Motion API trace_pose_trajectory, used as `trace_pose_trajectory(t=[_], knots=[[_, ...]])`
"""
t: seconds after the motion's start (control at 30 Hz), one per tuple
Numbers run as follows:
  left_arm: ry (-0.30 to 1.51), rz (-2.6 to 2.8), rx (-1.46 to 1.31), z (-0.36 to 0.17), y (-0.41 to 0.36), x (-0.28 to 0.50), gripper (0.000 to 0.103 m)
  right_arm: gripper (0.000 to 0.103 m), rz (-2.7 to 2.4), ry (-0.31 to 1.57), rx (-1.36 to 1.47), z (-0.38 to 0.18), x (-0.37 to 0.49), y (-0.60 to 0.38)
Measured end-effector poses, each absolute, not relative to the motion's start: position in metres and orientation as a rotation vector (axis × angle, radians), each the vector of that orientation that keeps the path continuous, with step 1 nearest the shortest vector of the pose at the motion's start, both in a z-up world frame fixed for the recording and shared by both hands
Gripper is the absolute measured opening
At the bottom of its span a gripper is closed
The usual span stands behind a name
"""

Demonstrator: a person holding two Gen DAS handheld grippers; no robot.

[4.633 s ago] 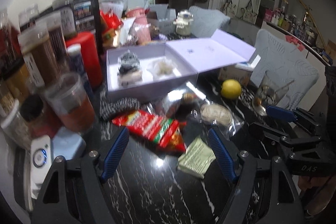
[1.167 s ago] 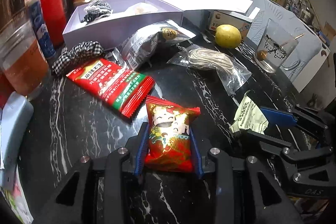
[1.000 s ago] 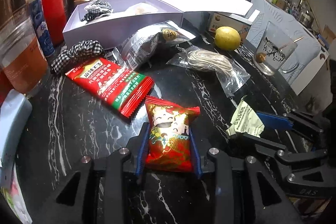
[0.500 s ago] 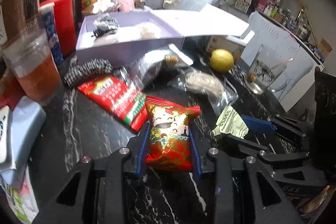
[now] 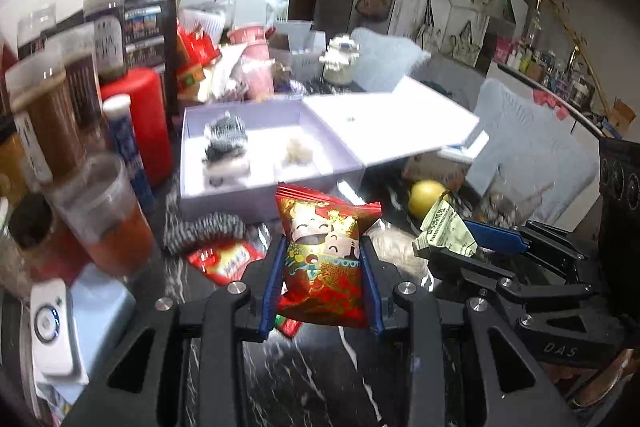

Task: Organize soft objects
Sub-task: 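Carry the red snack packet and green sachet with both grippers over the white box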

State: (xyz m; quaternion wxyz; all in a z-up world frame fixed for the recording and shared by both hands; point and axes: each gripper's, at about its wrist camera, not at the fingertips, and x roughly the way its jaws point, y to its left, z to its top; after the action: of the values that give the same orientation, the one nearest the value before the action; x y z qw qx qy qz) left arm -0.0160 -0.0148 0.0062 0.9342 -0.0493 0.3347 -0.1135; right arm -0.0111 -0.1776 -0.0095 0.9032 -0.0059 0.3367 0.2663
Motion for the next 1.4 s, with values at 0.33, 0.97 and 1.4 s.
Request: trace_pose_trajectory(t=[0.33,0.97,1.4], knots=[[0.556,-0.203,-0.065,0.048,-0.009,0.015,0.034,0.051,0.576,0.597,-0.049,0.035,0.029,-0.165],[0.454,-0.114,-0.108,0.081,0.014,0.122,0.034,0.051,0.583,0.525,-0.046,0.075,0.140,-0.139],[0.537,-0.006,-0.097,0.045,0.037,0.194,0.034,0.051,0.605,0.582,-0.022,0.053,0.216,-0.118]])
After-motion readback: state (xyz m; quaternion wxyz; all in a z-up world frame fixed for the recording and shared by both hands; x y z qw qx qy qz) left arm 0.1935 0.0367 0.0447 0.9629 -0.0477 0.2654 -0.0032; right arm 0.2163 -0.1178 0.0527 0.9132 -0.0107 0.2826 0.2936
